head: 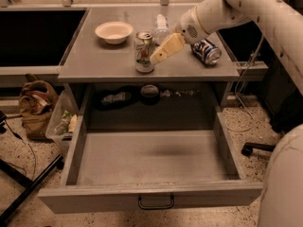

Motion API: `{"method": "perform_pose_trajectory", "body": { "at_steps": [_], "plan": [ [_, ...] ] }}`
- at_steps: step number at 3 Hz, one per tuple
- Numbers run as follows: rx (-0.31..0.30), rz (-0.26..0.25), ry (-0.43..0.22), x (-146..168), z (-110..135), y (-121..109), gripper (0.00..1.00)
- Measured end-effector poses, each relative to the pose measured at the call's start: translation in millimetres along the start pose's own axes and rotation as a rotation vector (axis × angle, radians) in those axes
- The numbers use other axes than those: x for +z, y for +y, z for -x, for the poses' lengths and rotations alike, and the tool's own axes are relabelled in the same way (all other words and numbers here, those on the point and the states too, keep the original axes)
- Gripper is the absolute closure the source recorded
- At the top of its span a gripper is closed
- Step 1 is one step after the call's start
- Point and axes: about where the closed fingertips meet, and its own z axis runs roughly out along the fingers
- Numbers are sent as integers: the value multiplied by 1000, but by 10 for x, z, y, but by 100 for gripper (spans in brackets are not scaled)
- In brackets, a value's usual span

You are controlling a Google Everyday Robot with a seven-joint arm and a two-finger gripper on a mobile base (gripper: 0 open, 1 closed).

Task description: Place 7up can into top drawer

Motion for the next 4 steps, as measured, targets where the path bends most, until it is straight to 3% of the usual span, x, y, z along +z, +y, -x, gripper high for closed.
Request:
{"method": "perform_pose_trajectory", "body": {
  "at_steps": [2,3,4],
  "plan": [
    [58,78,-204,568,31,-142,0],
    [75,103,-260,742,88,-164,0],
    [81,110,-302,831,139,-156,18]
  ]
}}
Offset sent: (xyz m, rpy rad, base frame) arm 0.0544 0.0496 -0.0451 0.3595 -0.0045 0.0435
